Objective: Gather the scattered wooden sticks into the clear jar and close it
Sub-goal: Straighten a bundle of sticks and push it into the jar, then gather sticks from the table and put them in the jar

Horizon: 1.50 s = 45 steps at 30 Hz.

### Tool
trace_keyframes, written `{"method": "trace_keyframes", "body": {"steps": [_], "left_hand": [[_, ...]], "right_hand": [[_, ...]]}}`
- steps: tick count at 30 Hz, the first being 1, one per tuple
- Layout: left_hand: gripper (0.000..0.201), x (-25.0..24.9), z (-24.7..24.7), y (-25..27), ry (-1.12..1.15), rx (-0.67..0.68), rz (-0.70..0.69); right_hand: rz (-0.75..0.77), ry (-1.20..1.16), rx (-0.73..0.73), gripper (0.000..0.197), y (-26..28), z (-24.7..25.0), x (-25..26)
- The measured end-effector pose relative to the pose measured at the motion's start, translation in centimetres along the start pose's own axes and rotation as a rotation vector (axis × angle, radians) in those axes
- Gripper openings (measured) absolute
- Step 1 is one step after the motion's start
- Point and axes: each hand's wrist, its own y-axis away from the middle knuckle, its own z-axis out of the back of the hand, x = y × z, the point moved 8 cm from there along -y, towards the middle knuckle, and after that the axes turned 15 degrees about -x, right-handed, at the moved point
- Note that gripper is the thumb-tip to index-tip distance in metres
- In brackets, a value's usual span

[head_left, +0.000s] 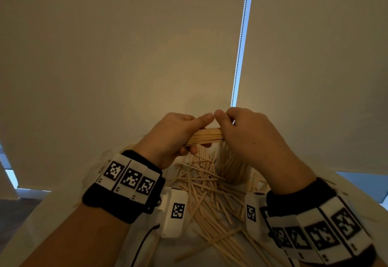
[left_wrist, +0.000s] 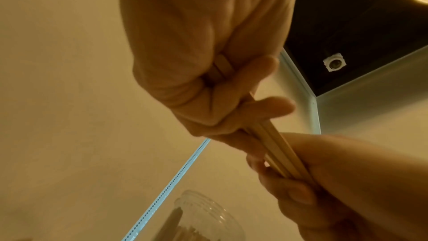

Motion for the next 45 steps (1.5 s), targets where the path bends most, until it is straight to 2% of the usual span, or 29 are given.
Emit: {"method": "trace_keyframes", "body": {"steps": [2,5,8,12,14,16,18,20,22,24,28,31,35,37,39,42,45], "left_hand": [[0.038,0.2,0.4,-0.5,0.080,-0.039,0.015],[0.032,0.2,0.6,-0.7,0.251,-0.085,0.059],[0.043,-0.1,0.2,-0.4,0.274,-0.070,0.077],[0.064,-0.3,-0.9,0.3,0.123,0.098,0.090],[0.062,-0.1,-1.2,0.6,-0.020,0.206,0.033],[0.056,0.4,-1.2,0.5,-0.075,0.236,-0.001],[0.051,0.8,-1.1,0.1,-0.057,0.197,-0.011],[0.050,1.0,-1.2,-0.3,-0.022,0.138,-0.020],[0.051,1.1,-1.5,-0.5,-0.010,0.091,-0.053],[0.054,1.2,-1.9,-0.5,-0.012,0.061,-0.096],[0.055,1.4,-3.3,-0.4,0.056,0.039,-0.115],[0.048,1.7,-3.7,-0.3,0.140,0.034,-0.079],[0.045,3.0,-2.5,-0.9,0.067,-0.112,-0.060],[0.054,3.8,-2.9,-1.5,-0.002,-0.129,-0.041],[0.075,4.6,-4.0,-2.3,-0.057,-0.085,-0.026],[0.112,5.2,-6.3,-3.8,-0.172,0.004,-0.066],[0.139,5.2,-8.3,-5.6,-0.224,0.037,-0.136]], "right_hand": [[0.080,-0.016,-0.052,0.044,-0.1,0.5,0.9],[0.187,0.047,-0.209,0.041,0.1,1.5,2.1],[0.168,0.122,-0.290,0.053,0.2,1.9,1.7],[0.064,0.158,-0.263,0.059,-0.1,1.9,-0.1],[0.047,0.142,-0.217,0.058,-0.4,1.6,-0.8],[0.049,0.068,-0.181,0.056,-0.6,1.2,-1.0],[0.021,0.001,-0.204,0.050,-0.6,1.2,-1.3],[-0.050,0.037,-0.231,0.048,-0.5,1.4,-2.2],[-0.137,0.069,-0.138,0.053,-0.6,0.7,-3.6],[-0.206,-0.028,-0.038,0.053,-0.7,0.2,-4.7],[-0.263,-0.144,-0.020,0.046,-1.3,0.9,-5.8],[-0.284,-0.105,-0.088,0.045,-1.7,2.0,-6.9],[-0.336,-0.034,-0.331,0.049,-2.5,5.7,-10.1],[-0.351,0.019,-0.414,0.049,-2.9,6.8,-11.5],[-0.349,0.097,-0.428,0.048,-3.5,6.6,-12.0],[-0.258,0.224,-0.379,0.043,-5.0,4.7,-11.2],[-0.114,0.368,-0.260,0.036,-6.5,2.1,-9.6]]}}
